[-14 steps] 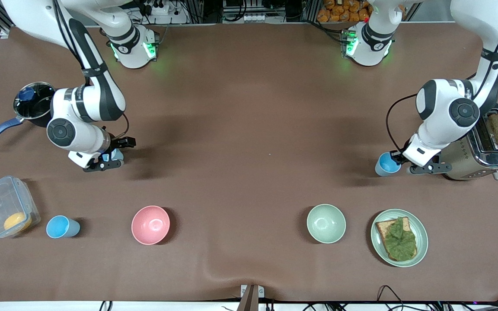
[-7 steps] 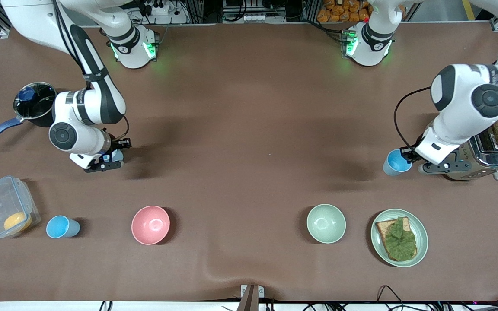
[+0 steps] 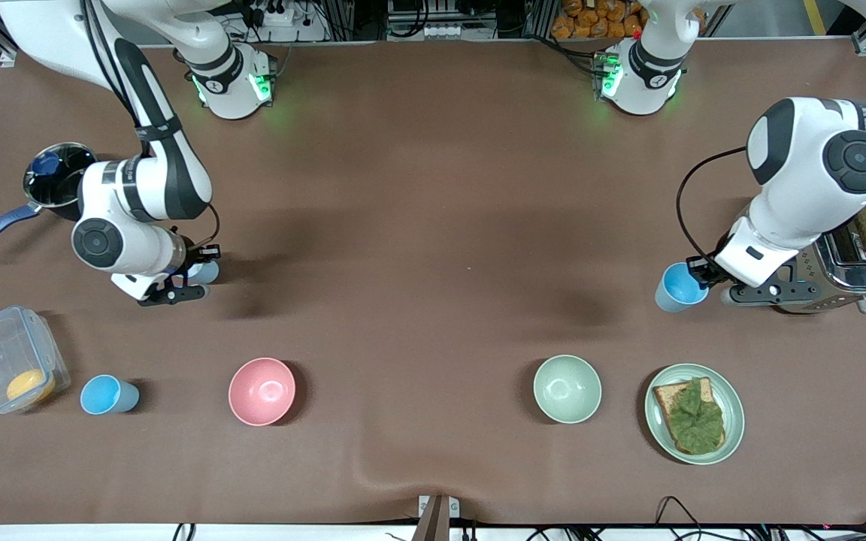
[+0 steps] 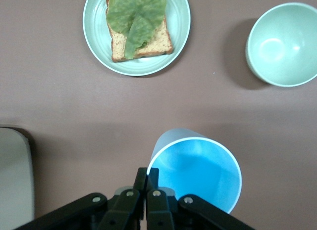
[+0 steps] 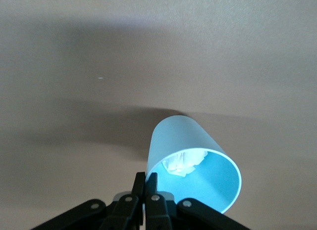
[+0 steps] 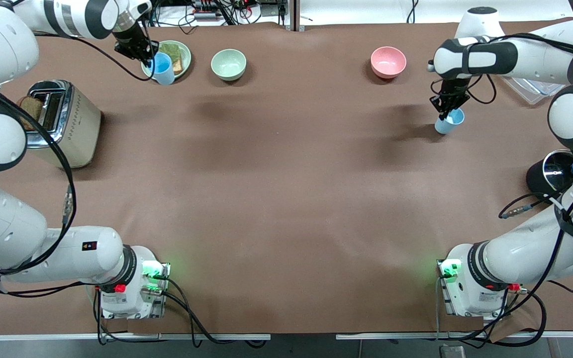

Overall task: Stack blue cups with both arms
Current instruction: 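Lift the cup with the left gripper while the right gripper grasps its cup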

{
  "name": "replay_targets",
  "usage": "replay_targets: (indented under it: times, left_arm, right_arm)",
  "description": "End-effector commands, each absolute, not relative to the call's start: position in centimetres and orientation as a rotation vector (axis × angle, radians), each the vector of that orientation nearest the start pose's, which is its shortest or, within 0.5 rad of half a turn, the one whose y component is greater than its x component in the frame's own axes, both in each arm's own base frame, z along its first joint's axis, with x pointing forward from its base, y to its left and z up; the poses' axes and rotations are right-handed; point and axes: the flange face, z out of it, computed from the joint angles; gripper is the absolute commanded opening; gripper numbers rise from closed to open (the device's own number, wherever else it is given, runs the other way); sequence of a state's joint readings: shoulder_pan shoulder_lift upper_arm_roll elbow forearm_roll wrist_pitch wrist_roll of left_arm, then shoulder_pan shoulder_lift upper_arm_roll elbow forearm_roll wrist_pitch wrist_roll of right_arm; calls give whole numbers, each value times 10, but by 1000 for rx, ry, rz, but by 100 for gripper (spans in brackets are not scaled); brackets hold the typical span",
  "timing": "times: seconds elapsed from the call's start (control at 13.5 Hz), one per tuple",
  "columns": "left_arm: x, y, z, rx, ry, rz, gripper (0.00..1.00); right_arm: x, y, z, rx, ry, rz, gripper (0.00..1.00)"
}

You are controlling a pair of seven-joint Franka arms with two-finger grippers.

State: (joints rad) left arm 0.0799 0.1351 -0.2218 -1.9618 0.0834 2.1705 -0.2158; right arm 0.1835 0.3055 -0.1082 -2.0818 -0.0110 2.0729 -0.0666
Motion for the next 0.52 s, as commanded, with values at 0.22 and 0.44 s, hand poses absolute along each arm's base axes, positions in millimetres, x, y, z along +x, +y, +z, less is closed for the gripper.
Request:
replay_targets:
  times: [0.22,0.44]
  left_arm:
    - [593,-110,435,-3172,-173,-110,0]
    - [593,-129,436,-3184,-229,-95,0]
  right_arm:
    - [567,93,306,-3148,-261,542,0]
    - [563,171,318,-3110,-170,499,0]
